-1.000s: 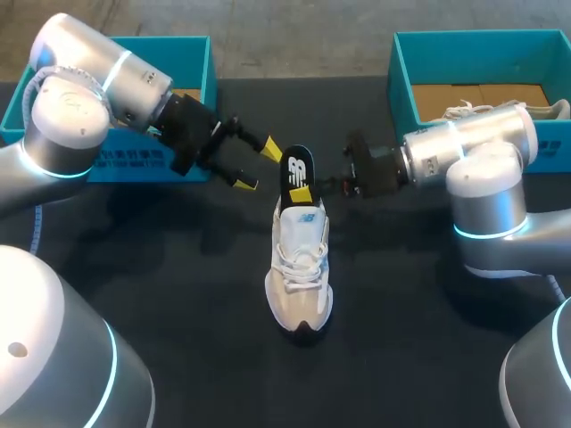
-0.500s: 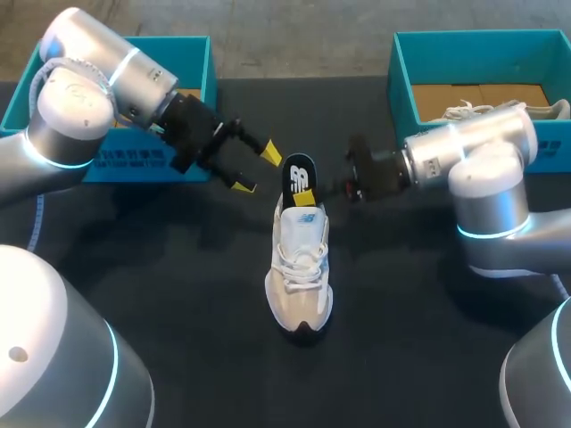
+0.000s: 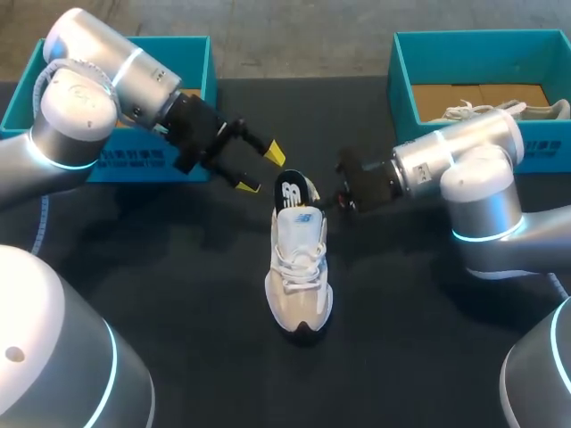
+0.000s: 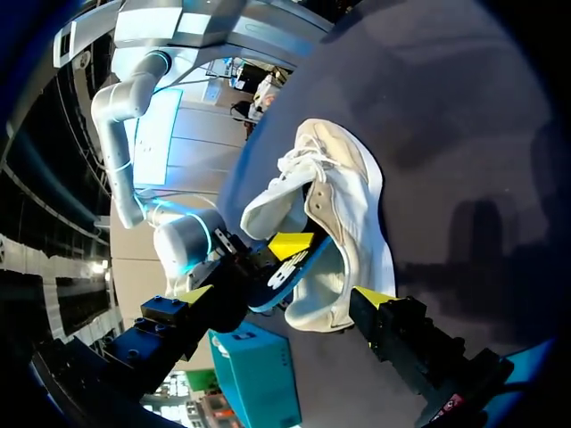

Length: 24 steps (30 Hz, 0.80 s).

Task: Take the shoe out of the shoebox, open the shoe tongue, remove and reinsert the insole, then place the shoe into the shoebox

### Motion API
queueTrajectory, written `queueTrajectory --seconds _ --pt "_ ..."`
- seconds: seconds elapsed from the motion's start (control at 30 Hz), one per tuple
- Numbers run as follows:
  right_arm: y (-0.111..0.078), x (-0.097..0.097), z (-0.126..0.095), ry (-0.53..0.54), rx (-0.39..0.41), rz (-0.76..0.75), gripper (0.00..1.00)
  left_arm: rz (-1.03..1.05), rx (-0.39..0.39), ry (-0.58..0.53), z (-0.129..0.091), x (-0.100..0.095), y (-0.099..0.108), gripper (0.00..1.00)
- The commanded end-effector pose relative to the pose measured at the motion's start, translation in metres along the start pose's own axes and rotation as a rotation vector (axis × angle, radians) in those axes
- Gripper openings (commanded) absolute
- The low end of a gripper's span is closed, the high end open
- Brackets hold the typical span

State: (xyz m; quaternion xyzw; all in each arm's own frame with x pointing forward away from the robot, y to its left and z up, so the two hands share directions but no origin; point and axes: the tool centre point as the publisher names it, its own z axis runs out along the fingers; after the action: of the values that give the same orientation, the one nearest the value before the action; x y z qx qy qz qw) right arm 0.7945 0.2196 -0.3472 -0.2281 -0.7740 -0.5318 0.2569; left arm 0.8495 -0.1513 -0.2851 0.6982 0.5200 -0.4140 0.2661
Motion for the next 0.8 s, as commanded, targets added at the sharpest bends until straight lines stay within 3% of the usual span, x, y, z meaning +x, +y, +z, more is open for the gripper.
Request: queueTrajectory --seconds 0.03,0.07,0.1,0.13,0.4,0.6,0.7,0.73,0.8 --pt "0.000 -0.001 0.000 -0.003 0.015 0.010 0.00 0.002 0.000 0.000 0.002 0.000 0.001 1.00" --pt "0.002 0.000 -0.002 -0.006 0.014 0.010 0.01 0.003 0.000 0.000 0.002 0.000 0.001 1.00" --pt "0.003 0.001 -0.004 -0.009 0.013 0.010 0.20 0.003 0.000 0.000 0.002 0.000 0.001 1.00" --pt "0.005 0.002 -0.006 -0.015 0.010 0.007 0.27 0.003 0.000 -0.001 0.002 0.000 0.001 1.00" --pt "0.018 0.004 -0.015 -0.068 -0.022 -0.028 0.35 0.006 0.005 -0.001 0.002 -0.001 0.000 1.00" --pt "0.025 -0.002 -0.017 -0.077 -0.029 -0.033 0.28 0.009 0.004 0.002 0.001 0.000 0.001 1.00" --pt "0.027 -0.005 -0.015 -0.066 -0.015 -0.014 0.11 0.012 0.006 0.001 0.000 -0.001 0.001 1.00" --pt "0.027 -0.006 -0.015 -0.056 -0.011 -0.002 0.01 0.012 0.005 0.001 0.000 -0.001 0.001 1.00" --pt "0.027 -0.008 -0.014 -0.047 0.000 0.027 0.00 0.011 0.005 -0.001 0.000 0.000 0.000 1.00"
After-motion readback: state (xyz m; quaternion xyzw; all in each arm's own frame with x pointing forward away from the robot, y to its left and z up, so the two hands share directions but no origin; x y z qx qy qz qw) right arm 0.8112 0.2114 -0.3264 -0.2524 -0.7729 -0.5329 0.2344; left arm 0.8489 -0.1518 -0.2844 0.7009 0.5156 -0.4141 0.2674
